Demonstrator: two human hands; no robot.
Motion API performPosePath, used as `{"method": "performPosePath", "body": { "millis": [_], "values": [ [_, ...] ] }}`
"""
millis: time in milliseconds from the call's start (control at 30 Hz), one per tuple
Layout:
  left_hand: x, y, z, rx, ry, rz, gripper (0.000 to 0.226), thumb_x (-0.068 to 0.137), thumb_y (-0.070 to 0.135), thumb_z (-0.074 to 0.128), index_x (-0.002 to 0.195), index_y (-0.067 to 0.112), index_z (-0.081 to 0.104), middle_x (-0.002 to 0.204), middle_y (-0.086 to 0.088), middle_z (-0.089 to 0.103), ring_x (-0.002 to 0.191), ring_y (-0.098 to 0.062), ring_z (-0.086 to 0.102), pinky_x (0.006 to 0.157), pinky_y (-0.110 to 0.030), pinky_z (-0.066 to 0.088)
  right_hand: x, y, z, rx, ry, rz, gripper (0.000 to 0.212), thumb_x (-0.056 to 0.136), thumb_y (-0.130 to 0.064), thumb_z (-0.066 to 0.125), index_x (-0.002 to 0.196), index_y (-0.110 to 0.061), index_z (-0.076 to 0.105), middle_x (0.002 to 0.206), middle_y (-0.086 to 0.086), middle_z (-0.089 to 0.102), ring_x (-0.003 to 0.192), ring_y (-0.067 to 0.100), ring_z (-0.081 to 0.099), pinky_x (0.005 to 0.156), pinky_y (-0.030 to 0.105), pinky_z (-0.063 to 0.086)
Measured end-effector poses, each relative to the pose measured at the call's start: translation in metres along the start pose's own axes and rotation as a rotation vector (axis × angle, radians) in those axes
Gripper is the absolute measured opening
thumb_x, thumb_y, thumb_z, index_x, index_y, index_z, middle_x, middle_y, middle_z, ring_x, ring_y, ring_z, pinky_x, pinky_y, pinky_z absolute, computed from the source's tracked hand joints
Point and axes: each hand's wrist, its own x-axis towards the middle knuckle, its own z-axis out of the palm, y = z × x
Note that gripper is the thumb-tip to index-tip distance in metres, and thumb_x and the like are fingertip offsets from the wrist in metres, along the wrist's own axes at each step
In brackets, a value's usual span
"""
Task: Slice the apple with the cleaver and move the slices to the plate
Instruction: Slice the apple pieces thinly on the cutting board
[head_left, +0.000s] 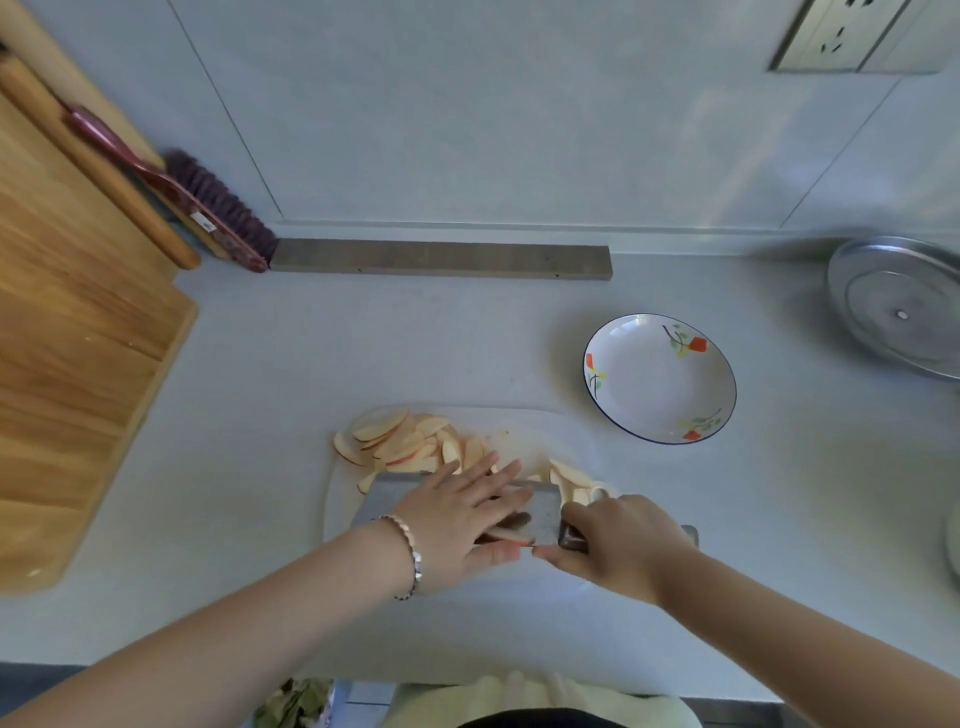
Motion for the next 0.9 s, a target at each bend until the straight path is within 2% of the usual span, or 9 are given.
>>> {"method": "performPosePath", "body": {
  "millis": [67,167,233,300,367,600,667,767,900],
  "values": [
    [0.008,-0.001,0.002,-0.013,-0.096,-0.014,0.079,0.076,0.068,-0.003,0.147,0.033,-0.006,0.154,0.009,-0.022,0.142,-0.011,-0.024,0.116,-0.039,-0.012,-0.001,0.001,0.000,-0.027,-0.014,-0.019,0.070,0.086,-0.072,0.023,0.113,-0.015,0.054,0.105,0.013,0.060,0.099,0.032,0.057,0.067,0.029,0.028],
    [0.019,-0.001,0.001,-0.075,-0.223,-0.071,0.058,0.095,0.056,0.015,0.145,0.040,-0.008,0.154,0.009,-0.024,0.141,-0.011,-0.026,0.115,-0.044,-0.015,0.000,0.007,0.007,-0.066,0.042,-0.100,0.105,0.056,-0.078,-0.012,0.109,-0.015,0.054,0.088,0.012,0.053,0.092,0.032,0.059,0.065,0.030,0.029],
    [0.026,-0.002,0.000,-0.091,-0.234,-0.100,0.056,0.095,0.055,0.015,0.144,0.041,-0.008,0.154,0.010,-0.024,0.141,-0.011,-0.026,0.114,-0.046,-0.017,0.002,0.010,0.011,-0.069,0.175,-0.160,0.107,0.058,-0.077,-0.020,0.094,-0.014,0.059,0.073,0.007,0.044,0.075,0.031,0.062,0.058,0.029,0.027],
    [0.035,-0.006,0.000,-0.137,-0.194,-0.143,0.053,0.096,0.054,0.013,0.144,0.043,-0.007,0.154,0.011,-0.022,0.141,-0.011,-0.025,0.115,-0.047,-0.016,0.003,0.013,0.012,-0.182,0.333,-0.180,0.091,0.081,-0.072,-0.012,0.062,-0.017,0.058,0.051,0.003,0.031,0.042,0.023,0.055,0.044,0.024,0.014],
    [0.042,-0.015,0.002,-0.147,-0.159,-0.185,0.050,0.097,0.052,0.009,0.144,0.044,-0.007,0.155,0.010,-0.022,0.142,-0.011,-0.025,0.116,-0.047,-0.015,0.002,0.016,0.014,-0.204,0.456,-0.133,0.077,0.091,-0.064,0.006,0.046,-0.021,0.050,0.034,0.005,0.030,0.027,0.017,0.041,0.042,0.022,-0.003],
    [0.045,-0.056,0.008,-0.018,0.048,-0.267,0.047,0.100,0.033,0.010,0.146,0.039,-0.002,0.156,0.007,-0.015,0.143,-0.017,-0.022,0.116,-0.045,-0.012,-0.029,0.053,0.015,-0.186,0.565,-0.236,0.074,0.094,-0.062,0.014,0.049,-0.018,0.053,0.036,-0.003,0.041,0.027,0.019,0.042,0.041,0.018,0.016],
    [0.046,-0.059,0.007,-0.141,0.195,-0.300,0.048,0.099,0.034,0.012,0.148,0.031,0.008,0.158,0.007,-0.002,0.146,-0.016,-0.011,0.118,-0.042,-0.004,-0.038,0.068,0.017,-0.177,0.567,-0.226,0.071,0.093,-0.063,0.018,0.050,-0.018,0.053,0.037,-0.004,0.042,0.028,0.020,0.042,0.040,0.018,0.018],
    [0.046,-0.052,0.004,-0.400,0.415,-0.310,0.042,0.096,0.031,0.036,0.134,0.016,0.045,0.150,0.001,0.033,0.145,-0.015,0.015,0.115,-0.034,0.011,-0.047,0.077,0.026,-0.184,0.548,-0.166,0.063,0.090,-0.061,0.031,0.050,-0.018,0.054,0.038,-0.005,0.043,0.028,0.019,0.043,0.036,0.017,0.021],
    [0.039,-0.027,0.003,-0.593,0.485,-0.179,0.022,0.087,0.018,0.063,0.107,0.012,0.069,0.122,-0.002,0.063,0.118,-0.012,0.051,0.104,-0.019,0.030,-0.057,0.077,0.043,-0.174,0.565,-0.100,0.034,0.070,-0.042,0.048,0.047,-0.017,0.053,0.038,-0.005,0.042,0.028,0.019,0.042,0.039,0.019,0.018]
  ]
}}
